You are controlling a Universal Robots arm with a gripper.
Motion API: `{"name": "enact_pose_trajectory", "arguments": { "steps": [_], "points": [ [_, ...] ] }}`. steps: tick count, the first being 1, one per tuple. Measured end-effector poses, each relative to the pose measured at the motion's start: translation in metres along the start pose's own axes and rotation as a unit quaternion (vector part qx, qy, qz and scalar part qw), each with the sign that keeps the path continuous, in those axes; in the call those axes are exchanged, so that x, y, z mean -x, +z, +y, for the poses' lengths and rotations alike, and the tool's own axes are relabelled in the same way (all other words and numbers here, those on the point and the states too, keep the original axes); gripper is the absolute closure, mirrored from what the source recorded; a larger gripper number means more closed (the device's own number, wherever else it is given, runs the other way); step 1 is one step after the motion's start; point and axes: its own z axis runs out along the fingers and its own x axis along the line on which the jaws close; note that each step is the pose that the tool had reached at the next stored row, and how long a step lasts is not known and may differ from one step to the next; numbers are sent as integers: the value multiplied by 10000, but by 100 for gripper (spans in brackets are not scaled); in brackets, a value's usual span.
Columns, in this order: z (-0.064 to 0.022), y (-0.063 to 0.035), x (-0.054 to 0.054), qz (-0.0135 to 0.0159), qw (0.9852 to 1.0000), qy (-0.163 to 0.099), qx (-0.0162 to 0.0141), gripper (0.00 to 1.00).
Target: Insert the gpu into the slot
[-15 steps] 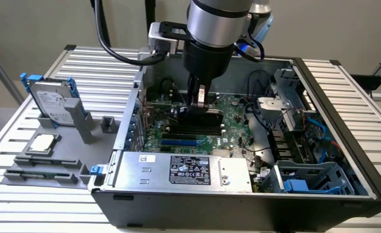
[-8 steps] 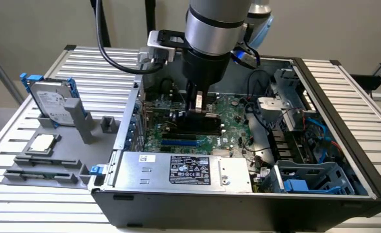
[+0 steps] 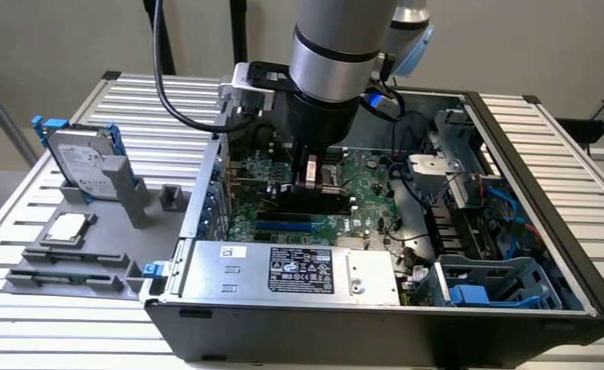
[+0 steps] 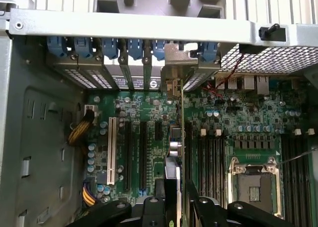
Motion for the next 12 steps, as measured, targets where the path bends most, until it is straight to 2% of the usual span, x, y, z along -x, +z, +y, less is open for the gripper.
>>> {"name": "enact_pose_trajectory", "arguments": {
  "steps": [12],
  "points": [
    [5, 37, 0, -1, 10000, 12, -1, 74]
  ]
}}
